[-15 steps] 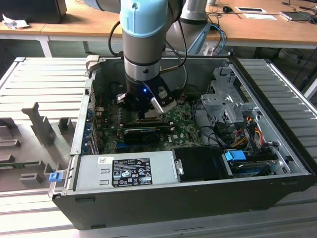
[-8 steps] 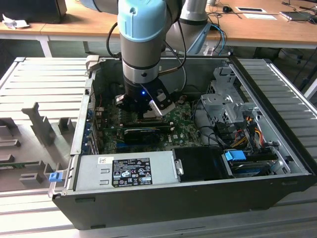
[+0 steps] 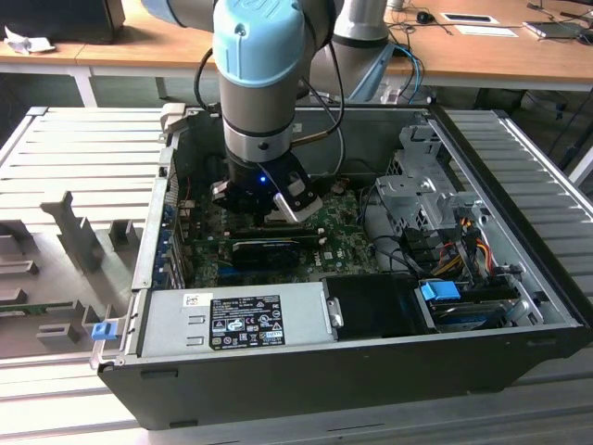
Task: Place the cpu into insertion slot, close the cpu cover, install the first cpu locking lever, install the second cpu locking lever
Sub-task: 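Install the second cpu locking lever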
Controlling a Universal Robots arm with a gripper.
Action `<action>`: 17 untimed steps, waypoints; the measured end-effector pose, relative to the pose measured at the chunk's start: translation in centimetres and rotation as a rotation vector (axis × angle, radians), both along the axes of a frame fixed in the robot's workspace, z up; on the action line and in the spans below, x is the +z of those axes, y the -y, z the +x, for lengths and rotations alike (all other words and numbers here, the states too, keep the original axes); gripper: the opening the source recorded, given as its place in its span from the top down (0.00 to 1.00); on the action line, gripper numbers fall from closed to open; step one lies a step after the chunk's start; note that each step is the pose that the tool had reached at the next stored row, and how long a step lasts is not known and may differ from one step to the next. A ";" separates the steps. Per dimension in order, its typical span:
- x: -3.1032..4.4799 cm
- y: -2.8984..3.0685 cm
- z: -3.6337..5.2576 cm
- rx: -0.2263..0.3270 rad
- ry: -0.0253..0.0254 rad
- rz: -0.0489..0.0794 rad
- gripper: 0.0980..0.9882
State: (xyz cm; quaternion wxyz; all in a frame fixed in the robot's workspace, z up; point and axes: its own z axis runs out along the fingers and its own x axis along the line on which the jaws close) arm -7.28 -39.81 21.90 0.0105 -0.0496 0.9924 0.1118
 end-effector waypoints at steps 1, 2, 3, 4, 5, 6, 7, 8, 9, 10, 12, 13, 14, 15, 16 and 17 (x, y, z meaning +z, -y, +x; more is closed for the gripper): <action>-0.23 0.01 -0.11 0.000 0.0000 0.004 0.99; -0.42 0.01 -0.17 0.000 0.0000 0.011 0.99; -0.55 0.01 -0.18 0.000 0.0001 0.013 0.99; -0.70 0.02 -0.18 0.000 0.0000 0.014 0.99; -0.96 0.04 -0.20 0.000 0.0001 0.015 0.99; -1.07 0.08 -0.27 0.000 0.0000 0.016 0.99; -1.19 0.11 -0.34 0.000 0.0001 0.017 0.99; -1.27 0.12 -0.40 0.000 0.0002 0.019 0.99; -1.36 0.14 -0.45 0.000 0.0003 0.024 0.99; -1.42 0.15 -0.47 0.000 0.0005 0.030 0.99; -1.47 0.25 -0.50 0.000 0.0005 0.053 0.99; -1.59 0.35 -0.51 0.000 0.0004 0.067 0.99; -1.74 0.43 -0.53 0.000 0.0005 0.071 0.99; -1.83 0.46 -0.54 0.000 0.0006 0.073 0.99; -1.98 0.47 -0.55 0.000 0.0006 0.077 0.99; -2.04 0.47 -0.56 0.000 0.0004 0.080 0.99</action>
